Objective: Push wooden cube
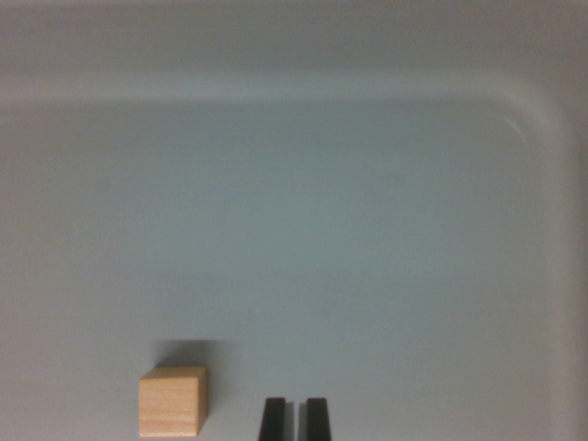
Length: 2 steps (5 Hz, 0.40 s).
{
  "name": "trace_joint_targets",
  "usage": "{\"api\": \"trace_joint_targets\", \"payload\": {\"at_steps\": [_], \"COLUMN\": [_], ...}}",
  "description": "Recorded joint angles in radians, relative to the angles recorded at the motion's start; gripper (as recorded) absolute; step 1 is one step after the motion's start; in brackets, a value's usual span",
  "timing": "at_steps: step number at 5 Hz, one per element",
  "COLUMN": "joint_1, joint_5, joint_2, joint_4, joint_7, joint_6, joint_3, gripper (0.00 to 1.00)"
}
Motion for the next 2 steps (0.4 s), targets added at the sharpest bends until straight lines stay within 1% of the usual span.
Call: {"api": "trace_joint_targets", "payload": {"at_steps": [1,2], "joint_1": [0.0041,0.0041], "joint_5": [0.0012,0.0012], "joint_2": [0.001,0.001], "joint_4": [-0.033,-0.033], "joint_7": [0.007,0.007], "joint_6": [-0.030,-0.030], "joint_3": [0.005,0.005], "gripper": [0.00,0.00]}}
